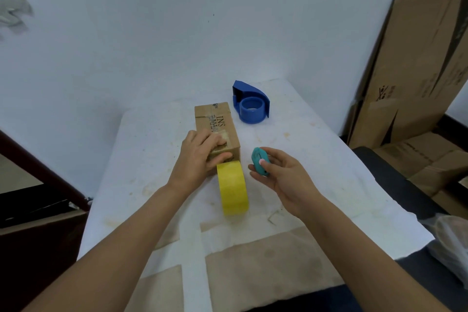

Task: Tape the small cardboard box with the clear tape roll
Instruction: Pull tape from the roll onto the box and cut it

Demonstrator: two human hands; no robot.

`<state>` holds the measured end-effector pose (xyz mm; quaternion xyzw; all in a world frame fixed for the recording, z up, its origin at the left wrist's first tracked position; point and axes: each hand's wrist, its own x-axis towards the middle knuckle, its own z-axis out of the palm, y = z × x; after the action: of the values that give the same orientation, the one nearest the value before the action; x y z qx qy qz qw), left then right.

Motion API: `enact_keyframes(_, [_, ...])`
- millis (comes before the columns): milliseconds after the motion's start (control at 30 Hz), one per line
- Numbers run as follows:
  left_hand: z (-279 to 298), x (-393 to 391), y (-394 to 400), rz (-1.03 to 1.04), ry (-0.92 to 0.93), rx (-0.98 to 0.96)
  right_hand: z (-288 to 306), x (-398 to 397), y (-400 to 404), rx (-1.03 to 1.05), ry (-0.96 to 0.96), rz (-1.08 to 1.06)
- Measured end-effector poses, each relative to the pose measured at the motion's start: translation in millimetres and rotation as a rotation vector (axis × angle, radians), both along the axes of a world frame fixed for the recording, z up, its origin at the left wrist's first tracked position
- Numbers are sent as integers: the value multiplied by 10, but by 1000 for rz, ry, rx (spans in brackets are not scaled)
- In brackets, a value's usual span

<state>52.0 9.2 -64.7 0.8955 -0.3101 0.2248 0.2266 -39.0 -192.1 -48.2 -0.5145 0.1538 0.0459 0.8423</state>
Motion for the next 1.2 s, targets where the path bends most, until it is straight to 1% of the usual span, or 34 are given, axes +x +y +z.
enact_keyframes(133, [37, 17, -5, -2, 1, -5, 59, 74, 24, -66, -74, -60])
enact_keyframes(267, [52, -6, 11, -9, 53, -25, 175, 143, 29, -91, -111, -61])
enact_keyframes(433, [126, -5, 154, -106, 83, 26, 241, 218, 61, -399, -203, 9])
enact_keyframes(600, [194, -40, 162, -92, 116, 54, 268, 287, 110, -686, -396, 28])
enact_keyframes(700, [237, -36, 164, -99, 139, 74, 284, 348, 119, -817, -460, 64])
enact_keyframes(767, [297, -42, 182, -117, 94, 99, 270, 400, 111, -909, -508, 85])
enact_keyframes(800, [338, -69, 188, -105, 73, 73, 261, 430, 105, -957, -536, 92])
enact_keyframes(833, [379, -116, 188, -64, 74, 1, 258, 461, 102, -1000, -559, 104])
enact_keyframes(867, [428, -183, 179, 3, 97, -112, 259, 492, 102, -1039, -577, 126])
enact_keyframes(900, [466, -253, 165, 77, 142, -245, 263, 525, 104, -1080, -593, 158])
enact_keyframes(933, [499, -325, 146, 151, 225, -386, 263, 563, 110, -1122, -607, 198])
enact_keyframes(967, [522, -387, 126, 231, 346, -521, 261, 603, 117, -1170, -623, 243])
enact_keyframes(1033, [552, -491, 111, 355, 685, -722, 260, 673, 133, -1269, -650, 340])
enact_keyframes(1100, [539, -589, 103, 353, 1030, -780, 257, 724, 152, -1363, -672, 401])
enact_keyframes(1133, [532, -637, 84, 316, 1154, -764, 253, 740, 157, -1410, -686, 410])
enact_keyframes(1167, [524, -677, 49, 275, 1238, -740, 251, 746, 161, -1456, -696, 411])
enact_keyframes(1200, [522, -712, 4, 238, 1282, -722, 246, 747, 158, -1498, -702, 404])
